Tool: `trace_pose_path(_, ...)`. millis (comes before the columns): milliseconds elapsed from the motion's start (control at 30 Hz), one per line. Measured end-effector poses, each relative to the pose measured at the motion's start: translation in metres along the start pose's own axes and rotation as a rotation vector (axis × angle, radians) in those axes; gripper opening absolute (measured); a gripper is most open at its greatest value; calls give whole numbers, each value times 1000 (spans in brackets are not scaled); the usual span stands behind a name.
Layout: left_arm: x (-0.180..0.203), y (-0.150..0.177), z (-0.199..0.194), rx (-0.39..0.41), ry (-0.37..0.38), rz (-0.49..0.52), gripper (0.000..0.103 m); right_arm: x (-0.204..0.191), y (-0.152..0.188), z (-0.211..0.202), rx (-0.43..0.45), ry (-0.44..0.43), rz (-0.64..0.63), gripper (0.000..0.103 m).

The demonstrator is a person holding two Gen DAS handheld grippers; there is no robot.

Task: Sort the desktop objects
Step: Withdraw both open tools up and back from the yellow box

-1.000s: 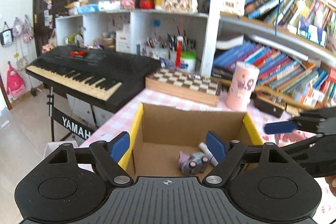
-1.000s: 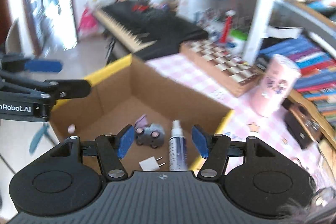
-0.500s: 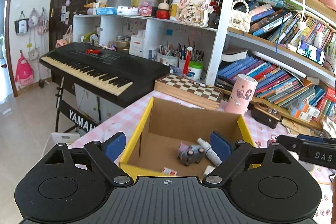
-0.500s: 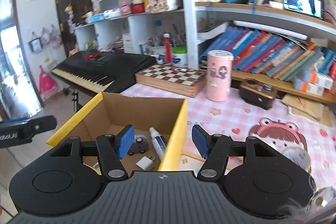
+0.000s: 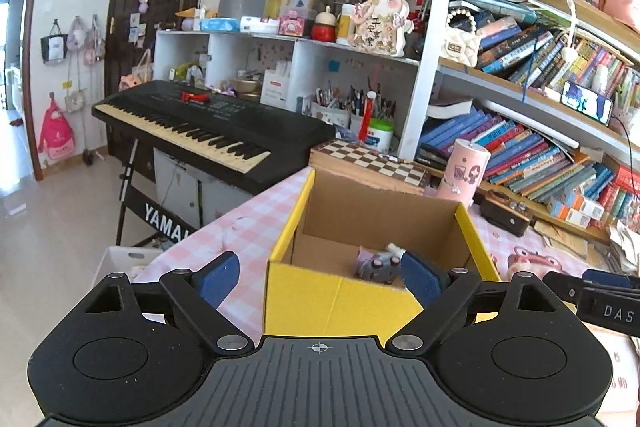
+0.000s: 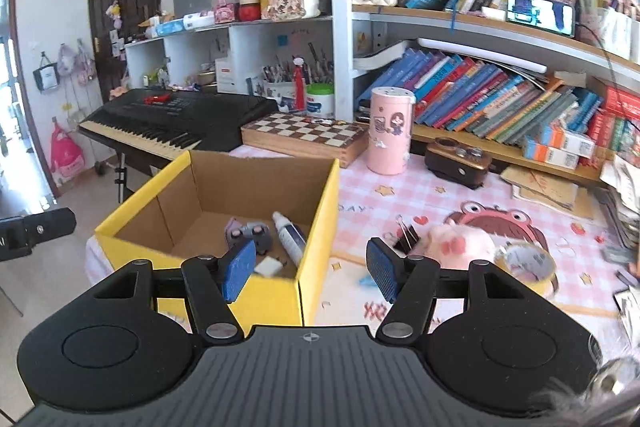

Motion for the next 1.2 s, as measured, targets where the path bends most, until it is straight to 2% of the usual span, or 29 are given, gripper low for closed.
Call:
trace_pose_path(233, 1, 26, -21, -47, 17, 46, 90, -12, 41, -30, -31, 57, 14, 60)
trace_pose_path(467, 1, 52, -40, -101, 27, 70, 90, -29, 66, -45, -84, 45, 14, 60)
trace_pose_path(833, -5, 71, -61, -140, 31, 88, 90, -44, 89, -67, -113, 35, 32, 63)
trace_pose_path(1200, 5, 79, -64, -172, 84, 123, 90, -39, 100, -83, -128, 76, 54, 67)
Point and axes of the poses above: each gripper's, at about its wrist camera, not at the fingertips, and z roughly the way its jaws point, x to its right, y to its underside, the point moved 7 cm from there along z, roughly the way its jaws point, and after that the axes turned 4 degrees about -z, right-handed, at the moved point
